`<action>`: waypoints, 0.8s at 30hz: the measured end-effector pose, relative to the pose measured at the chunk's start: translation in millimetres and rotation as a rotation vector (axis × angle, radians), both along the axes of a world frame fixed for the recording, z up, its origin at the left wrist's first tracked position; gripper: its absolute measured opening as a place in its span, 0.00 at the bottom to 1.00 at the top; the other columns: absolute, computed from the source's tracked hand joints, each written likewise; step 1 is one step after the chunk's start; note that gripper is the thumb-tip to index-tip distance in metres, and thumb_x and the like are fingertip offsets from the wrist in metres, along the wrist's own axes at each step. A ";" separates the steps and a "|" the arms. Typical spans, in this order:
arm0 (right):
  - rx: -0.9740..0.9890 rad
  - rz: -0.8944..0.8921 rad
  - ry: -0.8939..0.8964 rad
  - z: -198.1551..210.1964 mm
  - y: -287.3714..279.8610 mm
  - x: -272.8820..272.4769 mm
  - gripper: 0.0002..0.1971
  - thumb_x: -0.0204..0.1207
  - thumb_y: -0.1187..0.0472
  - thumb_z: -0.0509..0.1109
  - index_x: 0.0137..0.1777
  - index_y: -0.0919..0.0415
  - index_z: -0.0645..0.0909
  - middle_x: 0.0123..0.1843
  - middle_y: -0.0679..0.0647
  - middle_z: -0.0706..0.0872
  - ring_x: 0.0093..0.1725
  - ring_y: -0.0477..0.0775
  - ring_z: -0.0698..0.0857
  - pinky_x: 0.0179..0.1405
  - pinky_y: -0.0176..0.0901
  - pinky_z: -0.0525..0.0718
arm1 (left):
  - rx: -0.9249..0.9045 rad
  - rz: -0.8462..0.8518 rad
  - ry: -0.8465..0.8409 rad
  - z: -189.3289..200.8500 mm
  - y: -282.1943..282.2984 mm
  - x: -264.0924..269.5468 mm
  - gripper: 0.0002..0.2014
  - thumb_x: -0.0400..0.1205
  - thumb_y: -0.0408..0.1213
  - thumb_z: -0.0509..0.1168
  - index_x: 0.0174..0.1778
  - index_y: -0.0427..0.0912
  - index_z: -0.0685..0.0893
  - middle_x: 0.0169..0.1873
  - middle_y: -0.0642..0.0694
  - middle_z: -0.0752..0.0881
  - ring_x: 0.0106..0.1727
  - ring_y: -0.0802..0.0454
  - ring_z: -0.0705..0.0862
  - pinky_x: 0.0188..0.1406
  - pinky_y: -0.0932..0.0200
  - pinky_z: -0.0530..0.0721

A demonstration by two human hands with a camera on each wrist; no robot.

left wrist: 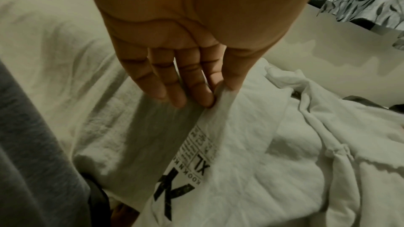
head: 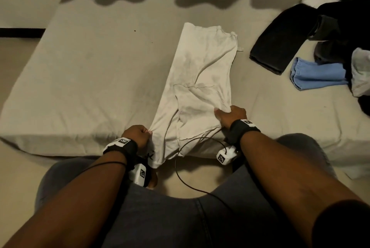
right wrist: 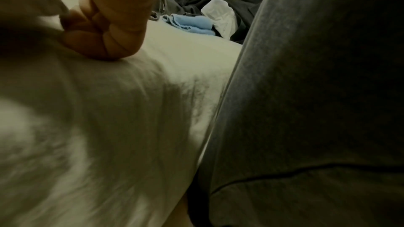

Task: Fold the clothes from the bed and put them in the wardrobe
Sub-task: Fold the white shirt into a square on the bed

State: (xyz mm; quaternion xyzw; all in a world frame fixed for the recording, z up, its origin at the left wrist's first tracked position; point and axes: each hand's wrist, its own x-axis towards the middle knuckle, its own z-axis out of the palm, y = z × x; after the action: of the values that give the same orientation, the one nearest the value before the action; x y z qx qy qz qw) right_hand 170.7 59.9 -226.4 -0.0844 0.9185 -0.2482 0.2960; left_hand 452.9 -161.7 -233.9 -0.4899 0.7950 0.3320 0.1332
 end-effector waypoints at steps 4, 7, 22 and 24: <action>0.017 -0.061 0.081 2.1 9.1 -12.4 0.22 0.77 0.47 0.72 0.59 0.67 0.85 0.58 0.66 0.89 0.57 0.69 0.87 0.51 0.46 0.82 | -0.001 0.015 0.009 2.1 -0.4 -0.9 0.14 0.87 0.48 0.64 0.37 0.47 0.80 0.44 0.44 0.86 0.52 0.39 0.84 0.51 0.53 0.79; -0.069 -0.162 -0.014 6.8 11.6 -8.6 0.22 0.76 0.51 0.74 0.64 0.62 0.78 0.58 0.62 0.86 0.52 0.64 0.84 0.51 0.44 0.81 | 0.019 0.043 0.063 4.7 0.4 -1.6 0.14 0.90 0.48 0.57 0.41 0.46 0.77 0.45 0.43 0.82 0.50 0.40 0.80 0.49 0.52 0.73; -0.244 -0.076 -0.006 17.0 9.5 13.0 0.42 0.76 0.59 0.74 0.87 0.52 0.57 0.72 0.55 0.82 0.68 0.63 0.82 0.61 0.40 0.76 | 0.629 0.025 0.099 34.6 26.8 -1.1 0.36 0.63 0.61 0.81 0.55 0.33 0.91 0.50 0.37 0.92 0.46 0.42 0.89 0.55 0.52 0.86; -0.275 -0.021 0.039 19.5 8.0 7.6 0.43 0.75 0.59 0.74 0.88 0.46 0.57 0.71 0.51 0.81 0.68 0.58 0.81 0.62 0.36 0.74 | 0.932 0.264 0.363 57.8 33.9 -12.2 0.29 0.63 0.51 0.84 0.51 0.31 0.93 0.46 0.33 0.92 0.43 0.39 0.92 0.48 0.48 0.91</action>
State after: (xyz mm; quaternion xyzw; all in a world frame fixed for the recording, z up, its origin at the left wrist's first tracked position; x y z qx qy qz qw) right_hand 178.3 67.9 -206.9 -0.1196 0.8823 -0.3731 0.2610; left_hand 440.7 -127.8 -176.1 -0.4092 0.5042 0.7447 0.1541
